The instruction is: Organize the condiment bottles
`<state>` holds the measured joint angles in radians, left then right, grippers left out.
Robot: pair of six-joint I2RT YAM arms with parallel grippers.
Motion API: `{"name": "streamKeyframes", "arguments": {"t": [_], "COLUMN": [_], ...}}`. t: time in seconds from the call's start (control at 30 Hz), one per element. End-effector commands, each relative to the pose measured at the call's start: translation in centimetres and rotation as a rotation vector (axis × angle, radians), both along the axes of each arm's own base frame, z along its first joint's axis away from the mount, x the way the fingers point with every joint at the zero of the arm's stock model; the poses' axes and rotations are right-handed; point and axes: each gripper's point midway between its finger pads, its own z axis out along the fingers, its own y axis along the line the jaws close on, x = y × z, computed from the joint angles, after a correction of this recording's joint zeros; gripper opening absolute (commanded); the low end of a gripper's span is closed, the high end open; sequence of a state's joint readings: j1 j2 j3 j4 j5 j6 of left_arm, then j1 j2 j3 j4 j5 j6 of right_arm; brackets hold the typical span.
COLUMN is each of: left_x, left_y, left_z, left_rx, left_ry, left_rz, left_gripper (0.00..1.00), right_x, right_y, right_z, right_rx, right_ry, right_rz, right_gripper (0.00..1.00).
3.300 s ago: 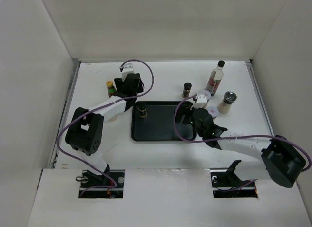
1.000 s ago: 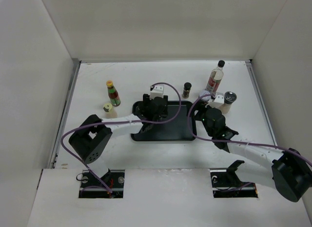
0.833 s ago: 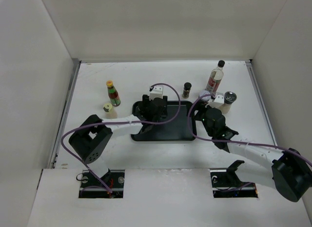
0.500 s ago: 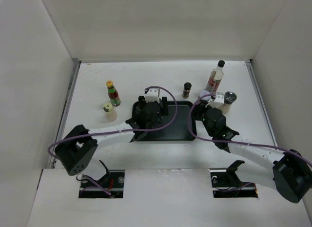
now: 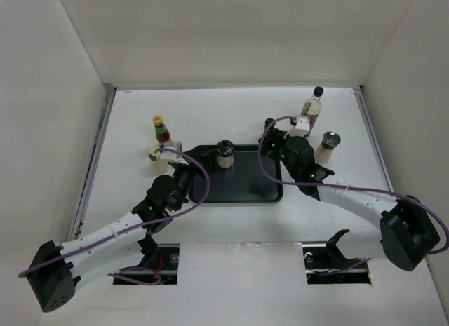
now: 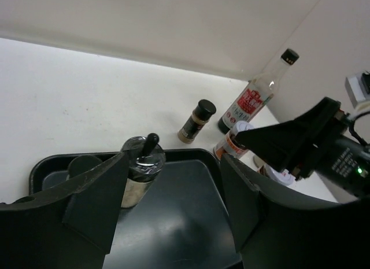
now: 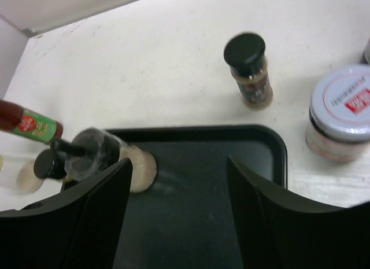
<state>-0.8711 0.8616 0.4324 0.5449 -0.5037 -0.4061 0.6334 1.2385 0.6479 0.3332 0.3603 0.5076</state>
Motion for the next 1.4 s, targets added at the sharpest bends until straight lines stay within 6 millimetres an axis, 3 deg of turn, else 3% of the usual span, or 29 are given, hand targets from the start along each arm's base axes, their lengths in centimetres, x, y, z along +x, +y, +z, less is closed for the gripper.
{"name": "streamKeyframes", "arguments": {"t": [0.0, 0.23, 0.47, 0.73, 0.97, 1.13, 1.23, 1.37], "left_x": [-0.9, 0.4, 1.2, 1.8, 1.9, 2.0, 2.0, 2.0], "left_y": [2.4, 6.9, 7.7, 7.6, 7.0, 7.0, 7.1, 7.0], "left_z": [0.2, -2.9, -4.9, -5.7, -5.7, -6.0, -6.1, -6.2], "left_rx": [-0.112, -0.138, -0.183, -0.186, -0.185, -0.181, -0.177, -0.173], "left_ry": [-0.026, 0.027, 0.09, 0.122, 0.126, 0.131, 0.131, 0.131], "left_rz": [0.016, 0.141, 0.156, 0.145, 0.119, 0.118, 0.123, 0.12], "left_gripper": [0.63, 0.63, 0.63, 0.63, 0.63, 0.63, 0.63, 0.63], "right_x": [2.6, 7.8, 11.2, 13.8, 14.9, 15.3, 14.4, 10.7], "right_y": [-0.2, -1.4, -1.9, -1.6, -1.8, -1.9, -2.8, -2.1], "right_z": [1.4, -0.5, -3.0, -4.3, -3.5, -2.5, -0.8, 3.1], "right_rx": [-0.048, -0.177, -0.223, -0.238, -0.256, -0.285, -0.28, -0.236], "right_ry": [-0.001, 0.078, 0.132, 0.149, 0.095, 0.069, 0.032, -0.057], "right_rz": [-0.025, -0.105, -0.157, -0.158, -0.187, -0.194, -0.217, -0.18], "right_gripper": [0.72, 0.74, 0.75, 0.73, 0.61, 0.4, 0.35, 0.35]}}
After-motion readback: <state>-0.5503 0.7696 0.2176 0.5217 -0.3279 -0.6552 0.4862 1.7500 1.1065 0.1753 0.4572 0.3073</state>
